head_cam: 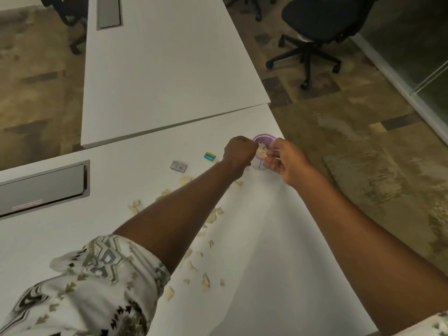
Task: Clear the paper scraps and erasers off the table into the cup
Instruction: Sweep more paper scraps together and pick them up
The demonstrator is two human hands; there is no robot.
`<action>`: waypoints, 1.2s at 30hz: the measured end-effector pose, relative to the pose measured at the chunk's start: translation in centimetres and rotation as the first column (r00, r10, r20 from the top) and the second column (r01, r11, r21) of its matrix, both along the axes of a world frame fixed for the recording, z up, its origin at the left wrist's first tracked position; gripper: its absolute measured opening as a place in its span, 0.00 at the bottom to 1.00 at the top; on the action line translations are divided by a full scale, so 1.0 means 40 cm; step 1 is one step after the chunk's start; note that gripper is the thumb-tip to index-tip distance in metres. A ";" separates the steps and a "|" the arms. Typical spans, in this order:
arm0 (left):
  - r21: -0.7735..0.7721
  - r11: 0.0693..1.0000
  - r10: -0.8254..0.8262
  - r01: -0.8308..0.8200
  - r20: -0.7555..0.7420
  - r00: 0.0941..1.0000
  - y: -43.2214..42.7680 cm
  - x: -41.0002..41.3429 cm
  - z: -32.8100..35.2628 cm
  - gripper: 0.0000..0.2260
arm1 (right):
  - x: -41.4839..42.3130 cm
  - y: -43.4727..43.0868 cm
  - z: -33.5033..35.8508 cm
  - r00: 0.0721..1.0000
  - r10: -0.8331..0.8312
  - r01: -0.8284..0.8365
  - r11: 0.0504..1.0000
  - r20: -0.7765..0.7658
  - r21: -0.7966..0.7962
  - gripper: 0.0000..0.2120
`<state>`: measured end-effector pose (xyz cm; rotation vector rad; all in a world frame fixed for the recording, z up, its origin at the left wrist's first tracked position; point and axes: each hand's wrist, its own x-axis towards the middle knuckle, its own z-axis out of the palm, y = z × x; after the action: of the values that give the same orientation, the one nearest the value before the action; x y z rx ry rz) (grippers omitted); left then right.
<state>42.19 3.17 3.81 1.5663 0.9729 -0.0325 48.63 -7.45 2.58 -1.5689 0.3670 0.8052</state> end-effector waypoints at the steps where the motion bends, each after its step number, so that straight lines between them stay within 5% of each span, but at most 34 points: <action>1: -0.014 1.000 0.022 -0.022 0.002 1.000 -0.001 -0.030 -0.009 0.08 | -0.026 -0.005 -0.004 1.000 0.031 -0.031 1.000 -0.005 -0.003 0.10; 6: -0.028 0.998 0.052 -0.053 -0.039 0.998 -0.015 -0.217 -0.061 0.10 | -0.194 -0.030 -0.028 0.972 0.236 -0.237 0.970 -0.011 -0.062 0.09; 12: 0.202 0.975 -0.063 0.092 -0.146 0.987 -0.052 -0.491 -0.140 0.10 | -0.422 -0.073 -0.088 0.872 0.490 -0.480 0.859 0.017 -0.178 0.09; 19: 0.431 0.880 -0.113 0.201 -0.222 0.968 -0.104 -0.775 -0.245 0.09 | -0.607 -0.139 -0.164 0.529 0.840 -0.726 0.521 0.121 -0.450 0.12; 25: 0.577 0.699 -0.232 0.423 -0.376 0.897 -0.150 -0.969 -0.311 0.10 | -0.728 -0.196 -0.214 0.161 0.973 -0.705 0.230 0.164 -0.671 0.13; 30: 0.601 0.597 -0.275 0.532 -0.469 0.839 -0.171 -1.060 -0.341 0.09 | -0.789 -0.201 -0.238 -0.047 0.994 -0.685 0.036 0.094 -0.728 0.14; 36: 0.606 0.541 -0.385 0.584 -0.439 0.812 -0.124 -1.031 -0.346 0.16 | -0.795 -0.124 -0.241 -0.103 0.986 -0.629 0.038 0.132 -0.777 0.18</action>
<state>0.93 -1.80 -10.01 2.6186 0.7228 -0.2879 16.82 -12.43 -7.04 -2.4629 -1.4682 1.0176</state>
